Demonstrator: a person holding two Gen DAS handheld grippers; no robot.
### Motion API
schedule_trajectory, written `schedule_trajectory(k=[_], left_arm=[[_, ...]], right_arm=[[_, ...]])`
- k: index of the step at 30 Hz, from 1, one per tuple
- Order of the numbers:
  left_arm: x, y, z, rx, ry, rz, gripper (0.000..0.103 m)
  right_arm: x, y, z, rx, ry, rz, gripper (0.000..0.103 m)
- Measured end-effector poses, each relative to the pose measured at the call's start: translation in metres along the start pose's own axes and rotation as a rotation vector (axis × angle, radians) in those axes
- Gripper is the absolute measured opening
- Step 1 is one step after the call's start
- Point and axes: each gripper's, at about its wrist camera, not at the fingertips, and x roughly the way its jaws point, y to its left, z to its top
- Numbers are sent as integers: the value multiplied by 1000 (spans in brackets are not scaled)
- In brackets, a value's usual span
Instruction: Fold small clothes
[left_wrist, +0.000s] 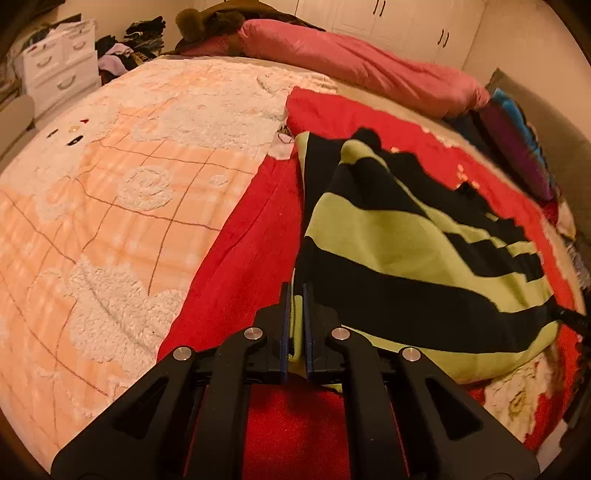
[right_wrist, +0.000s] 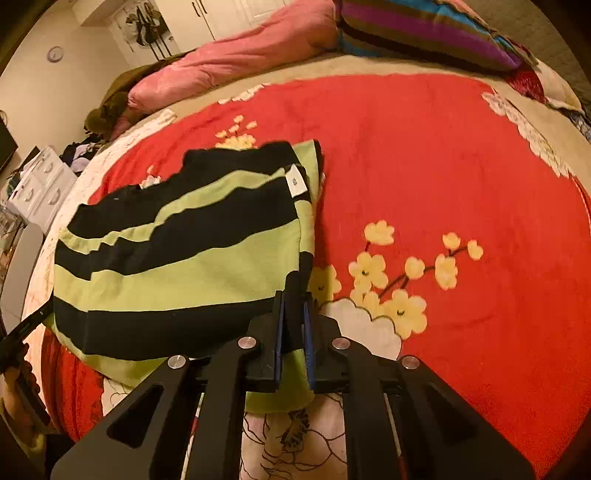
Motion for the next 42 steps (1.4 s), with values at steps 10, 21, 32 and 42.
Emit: schedule_trajectory(k=[10,21,32,42], left_arm=[[-25,2,-7,12,-58,48,15],[-61,6,-9,-25,-140,69,38],[-102,5,-8,-74,-145,57,71],[-108,-4,-5,-36,-140,80,93]], right_arm=[[-36,-9,-2,57,-55,22,51],[-90,-5,0,38,-146,52,74],[-119,16,8,29,-211,85,94],[-132,46,15,-27,-244,101,98]])
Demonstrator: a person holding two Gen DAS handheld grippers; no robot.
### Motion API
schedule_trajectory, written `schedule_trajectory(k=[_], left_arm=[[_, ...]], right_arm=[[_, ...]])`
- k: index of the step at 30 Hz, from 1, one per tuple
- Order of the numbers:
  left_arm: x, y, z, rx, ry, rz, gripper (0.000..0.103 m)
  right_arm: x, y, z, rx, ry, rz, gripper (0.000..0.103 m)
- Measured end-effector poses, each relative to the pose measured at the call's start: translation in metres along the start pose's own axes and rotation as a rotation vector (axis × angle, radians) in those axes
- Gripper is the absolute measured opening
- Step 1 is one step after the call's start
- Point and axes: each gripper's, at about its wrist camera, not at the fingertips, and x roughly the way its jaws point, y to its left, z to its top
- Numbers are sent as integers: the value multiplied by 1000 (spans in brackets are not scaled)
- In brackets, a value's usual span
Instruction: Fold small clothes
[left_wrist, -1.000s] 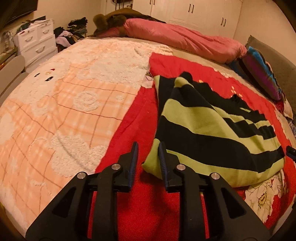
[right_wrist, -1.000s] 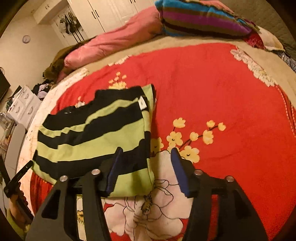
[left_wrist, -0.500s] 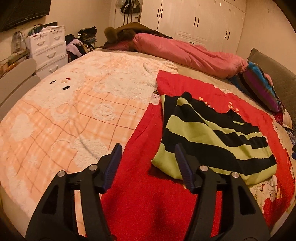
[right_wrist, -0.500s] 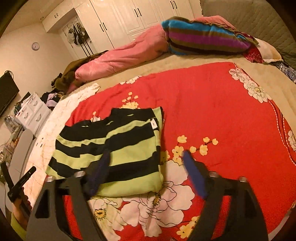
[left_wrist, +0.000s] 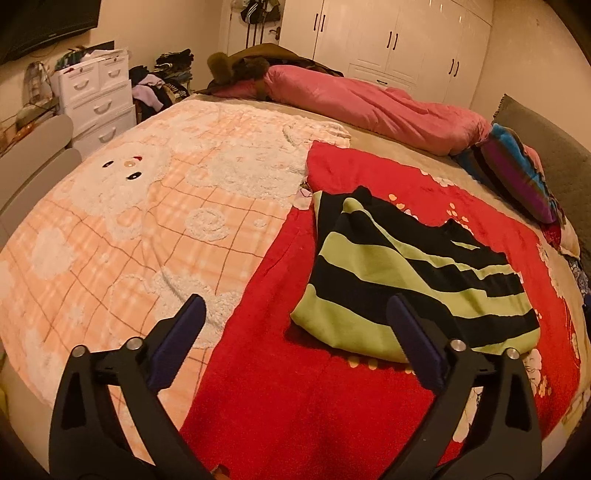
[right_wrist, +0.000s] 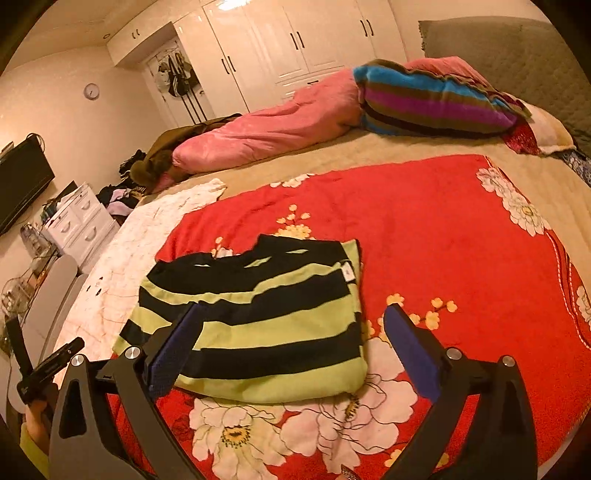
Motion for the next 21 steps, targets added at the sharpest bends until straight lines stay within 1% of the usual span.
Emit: schedule_trajectory(k=[7,17,21], left_arm=[[-2,6,3,-1,2,12,93],[-5,14,13,-25,-9,18,93],[-1,17,13,-29,-2,14,93]], right_arm=[[7,28,-2,-61,5,30,98],[21,90,-22,-254,27,80,98],[31,106,-30,-288,51,108,98]])
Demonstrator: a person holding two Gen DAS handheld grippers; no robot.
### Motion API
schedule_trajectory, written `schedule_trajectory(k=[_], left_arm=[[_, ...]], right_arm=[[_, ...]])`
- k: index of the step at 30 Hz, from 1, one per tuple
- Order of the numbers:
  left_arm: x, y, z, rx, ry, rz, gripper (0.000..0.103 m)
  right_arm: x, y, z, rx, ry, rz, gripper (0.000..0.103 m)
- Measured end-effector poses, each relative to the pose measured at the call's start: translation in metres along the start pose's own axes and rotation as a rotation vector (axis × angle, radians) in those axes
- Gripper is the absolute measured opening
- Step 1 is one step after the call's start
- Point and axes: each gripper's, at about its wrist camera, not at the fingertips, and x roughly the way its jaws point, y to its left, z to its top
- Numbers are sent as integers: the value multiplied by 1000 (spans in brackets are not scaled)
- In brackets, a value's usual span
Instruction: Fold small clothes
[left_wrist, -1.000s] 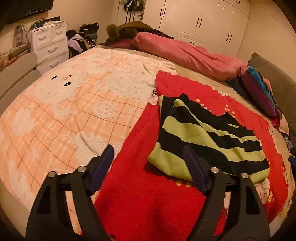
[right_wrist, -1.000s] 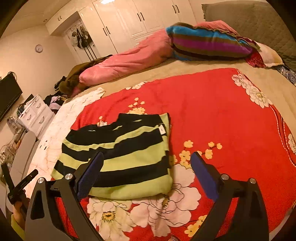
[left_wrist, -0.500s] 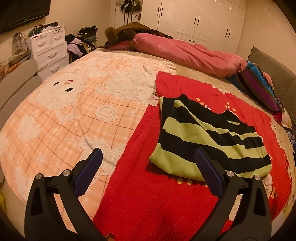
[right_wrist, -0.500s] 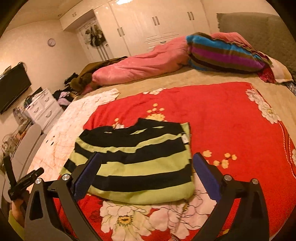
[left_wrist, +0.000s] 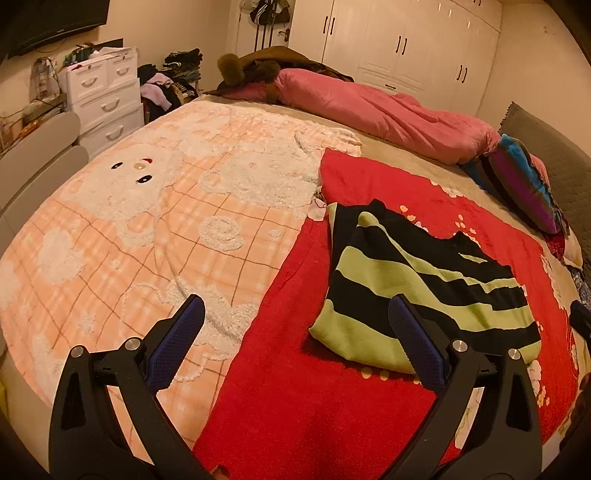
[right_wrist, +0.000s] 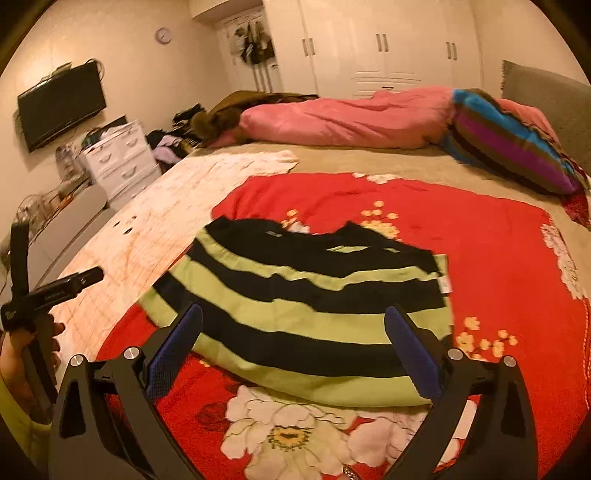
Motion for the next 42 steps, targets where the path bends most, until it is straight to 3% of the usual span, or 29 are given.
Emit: schedule_trajectory(k=[16,30,39,41,42], left_arm=[[37,33,4,-86,57,35,93],[67,41,17,-84,91,73,93],[87,35,21,-72,110,66,93],[91,35,23,-78,111,60,93],[92,35,25,-82,112,60,93]], right_arm=[[74,88,-28,-208,117,81,98],[150,174,-65,-558,107,-11,98],[184,184,-69,-623,76,-123,97],[188,178,-65,-583,78,-107,76],[192,172,-62,-547,86,-97,55]])
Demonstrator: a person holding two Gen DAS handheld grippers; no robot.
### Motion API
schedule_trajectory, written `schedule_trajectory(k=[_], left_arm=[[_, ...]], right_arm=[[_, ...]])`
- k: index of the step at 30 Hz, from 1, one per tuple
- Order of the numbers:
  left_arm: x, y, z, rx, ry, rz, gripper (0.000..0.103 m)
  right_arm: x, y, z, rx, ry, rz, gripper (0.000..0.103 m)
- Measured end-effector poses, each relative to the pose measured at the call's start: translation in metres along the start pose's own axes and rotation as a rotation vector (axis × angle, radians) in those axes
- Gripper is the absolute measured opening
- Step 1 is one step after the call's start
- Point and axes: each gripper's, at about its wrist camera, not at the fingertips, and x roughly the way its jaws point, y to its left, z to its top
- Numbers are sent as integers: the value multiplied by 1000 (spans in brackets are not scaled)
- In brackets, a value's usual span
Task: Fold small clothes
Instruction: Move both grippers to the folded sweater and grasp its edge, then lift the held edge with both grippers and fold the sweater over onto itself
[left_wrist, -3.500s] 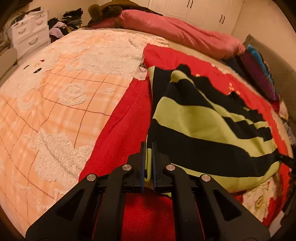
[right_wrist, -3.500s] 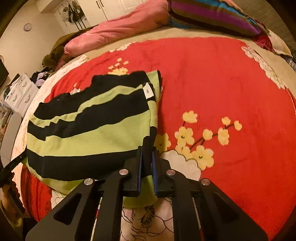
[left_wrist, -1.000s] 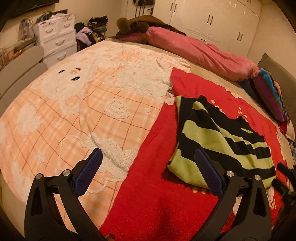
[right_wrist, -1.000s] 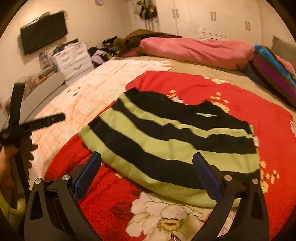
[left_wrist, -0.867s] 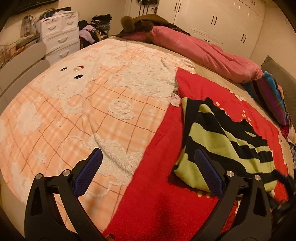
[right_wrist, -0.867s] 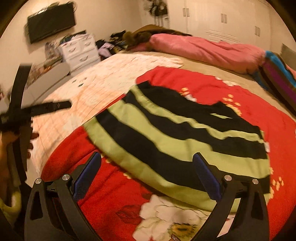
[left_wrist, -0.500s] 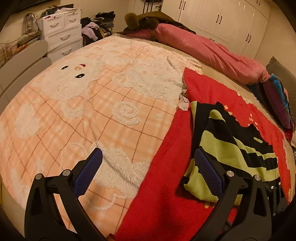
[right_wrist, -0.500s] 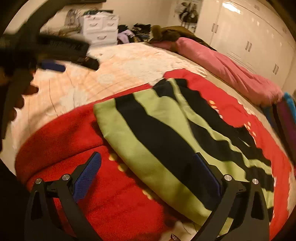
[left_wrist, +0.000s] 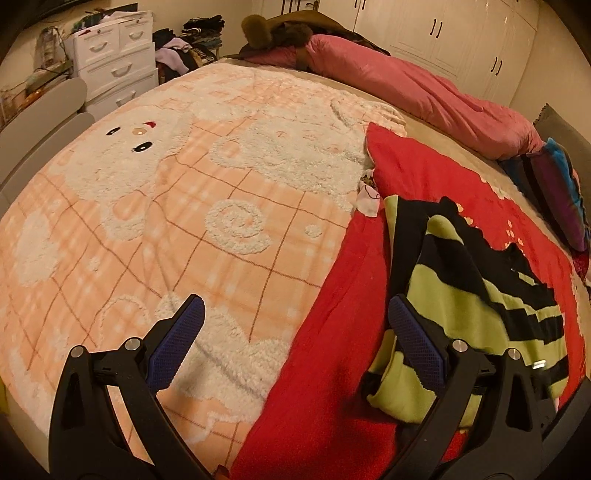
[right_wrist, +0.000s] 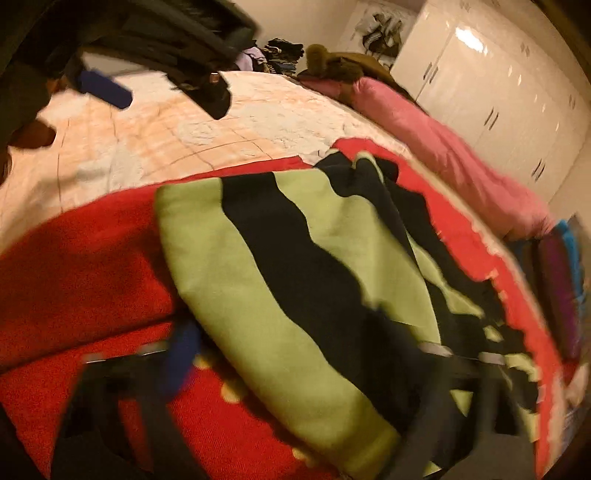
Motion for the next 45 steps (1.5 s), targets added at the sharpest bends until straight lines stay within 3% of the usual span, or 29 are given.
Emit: schedule_trajectory(k=[1,4,6,11,12,16,18,20,22,24,25,26,36,45], left_arm=[[1,0,1,-6,2,-2,93],[7,-2,7,-28,13,-34,93],[14,-7,14,-50,30,-89,93],[46,-19,38,-207,131,-399,93],[54,-23,41,-216,154,-422,93],[81,-45,46,-196,235,-443,93],[92,-55,44,-184,273,-464,84],[99,-61,40,-200,307,-507,55],[101,-68,37,-184,322,-508,50],[99,-72,36,-158,319,-487,36],[98,-75,36,-158,319,-493,23],[93,-78,35,-159,308,-504,19],[26,-133,49,-80,216,-547,16],[-11,-248,37,81,229,-568,16]], right_arm=[[3,-5,1,28,2,6,41],[-2,-32,1,164,-31,81,18],[-8,-46,-1,230,-62,146,17],[-15,-67,-8,310,-90,247,15],[-18,-67,-8,307,-96,249,15],[-26,-69,-10,305,-108,256,15],[-27,-68,-10,307,-105,257,15],[-26,-68,-11,314,-101,263,15],[-28,-66,-13,317,-99,267,15],[-29,-66,-13,319,-97,274,14],[-31,-66,-14,320,-98,279,13],[-33,-68,-14,323,-101,285,13],[-81,-118,-28,423,-177,288,8],[-129,-182,-84,583,-199,221,7]])
